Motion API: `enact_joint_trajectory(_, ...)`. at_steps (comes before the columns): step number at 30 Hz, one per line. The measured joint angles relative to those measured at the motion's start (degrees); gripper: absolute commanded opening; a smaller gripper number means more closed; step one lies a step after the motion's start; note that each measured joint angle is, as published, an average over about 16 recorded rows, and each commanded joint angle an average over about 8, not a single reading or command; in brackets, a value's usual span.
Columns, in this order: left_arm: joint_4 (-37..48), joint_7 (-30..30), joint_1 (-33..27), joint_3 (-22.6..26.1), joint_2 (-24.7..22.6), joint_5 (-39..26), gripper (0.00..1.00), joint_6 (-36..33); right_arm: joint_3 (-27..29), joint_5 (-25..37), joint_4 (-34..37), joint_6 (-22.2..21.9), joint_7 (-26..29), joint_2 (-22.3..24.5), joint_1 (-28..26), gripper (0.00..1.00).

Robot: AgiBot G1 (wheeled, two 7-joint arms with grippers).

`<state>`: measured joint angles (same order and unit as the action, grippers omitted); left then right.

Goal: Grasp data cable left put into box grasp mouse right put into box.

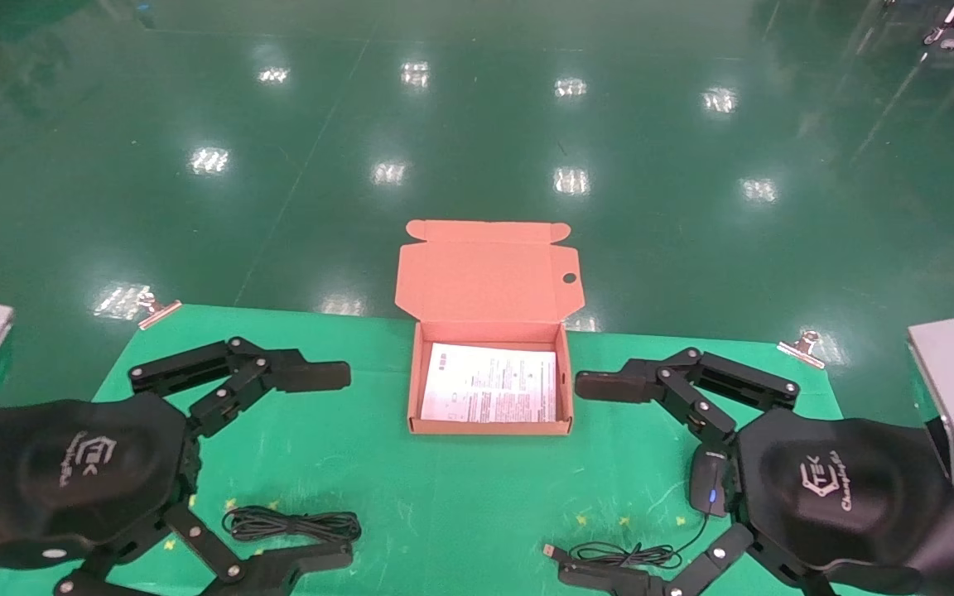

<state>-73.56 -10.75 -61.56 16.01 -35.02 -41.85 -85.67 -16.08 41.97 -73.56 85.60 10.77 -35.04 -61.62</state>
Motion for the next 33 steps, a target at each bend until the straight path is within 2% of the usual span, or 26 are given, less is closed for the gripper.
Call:
enact_joint_trajectory(13, 0.0, 0.0, -0.1, 0.1, 0.0, -0.2, 1.0, 0.1, 0.0, 0.1, 0.0, 0.0, -0.1, 0.0, 0.0, 1.0)
enact_joint_trajectory(20, -0.5, -0.1, -0.8, 1.1, 0.2, -2.9, 1.0, 0.2, -0.5, 2.2, -0.5, 0.2, -0.8, 0.7, -0.5, 1.0)
enact_joint_trajectory(27, -1.9, -0.8, -4.0, 4.0, 0.1, -10.0, 1.0, -0.4, -2.3, 8.8, -1.8, 1.0, -2.4, 1.9, -3.0, 1.0)
enact_joint_trajectory(33, -3.0, -1.6, -8.6, 8.2, -1.0, -19.0, 1.0, -1.3, -5.7, 18.4, -3.1, 2.1, -4.9, 2.4, -7.6, 1.0)
